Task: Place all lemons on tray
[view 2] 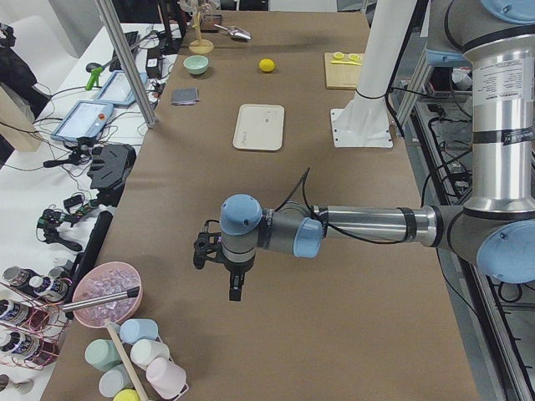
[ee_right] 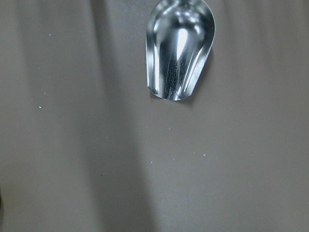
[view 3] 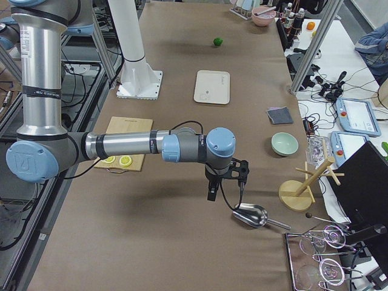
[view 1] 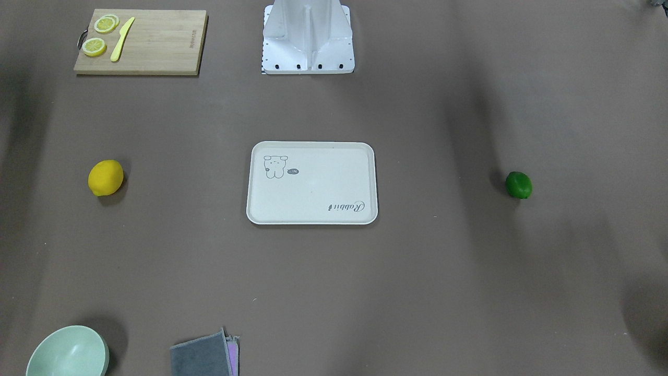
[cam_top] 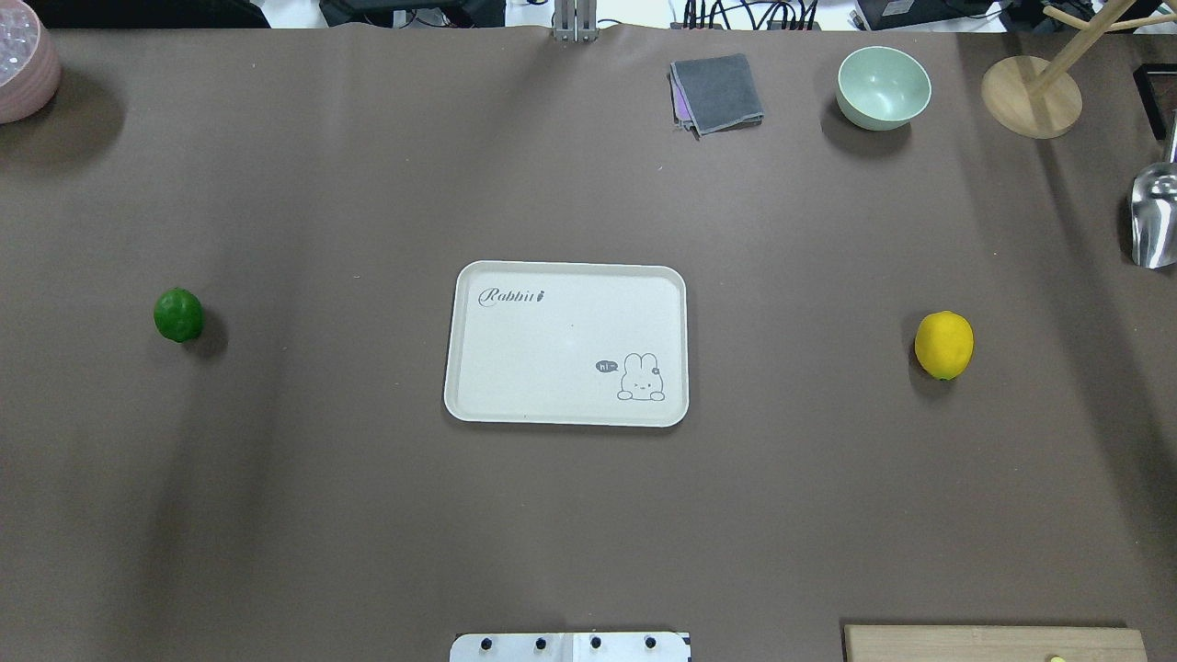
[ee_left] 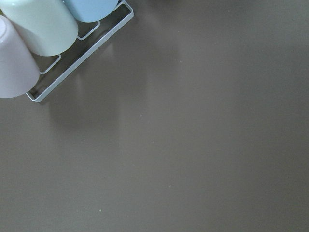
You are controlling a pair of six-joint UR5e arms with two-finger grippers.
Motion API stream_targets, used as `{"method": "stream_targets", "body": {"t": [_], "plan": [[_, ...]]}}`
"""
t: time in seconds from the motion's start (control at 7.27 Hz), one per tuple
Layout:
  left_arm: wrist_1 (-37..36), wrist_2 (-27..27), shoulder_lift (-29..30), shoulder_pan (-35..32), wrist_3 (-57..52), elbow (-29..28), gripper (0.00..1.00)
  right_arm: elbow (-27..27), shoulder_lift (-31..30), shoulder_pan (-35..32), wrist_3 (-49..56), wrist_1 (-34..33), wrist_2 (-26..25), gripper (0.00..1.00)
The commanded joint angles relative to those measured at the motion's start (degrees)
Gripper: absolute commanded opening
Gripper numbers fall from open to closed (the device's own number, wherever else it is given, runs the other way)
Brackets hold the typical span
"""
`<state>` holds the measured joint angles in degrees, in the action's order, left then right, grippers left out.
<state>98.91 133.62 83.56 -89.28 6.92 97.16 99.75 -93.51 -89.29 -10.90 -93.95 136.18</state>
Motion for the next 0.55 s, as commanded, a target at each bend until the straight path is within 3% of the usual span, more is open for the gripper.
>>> {"method": "stream_targets", "body": {"t": [0.0,0.41], "plan": [[-0.1,0.8,0.0,0.1,0.3,-0.1,0.98,0.8,0.7,0.1,0.0,-3.1,0.0,1.00],[0.2,0.5,0.2,0.6,0.5,-0.7,0.98,1.5,1.2,0.0,-0.5,-5.0,0.0,1.00]]}}
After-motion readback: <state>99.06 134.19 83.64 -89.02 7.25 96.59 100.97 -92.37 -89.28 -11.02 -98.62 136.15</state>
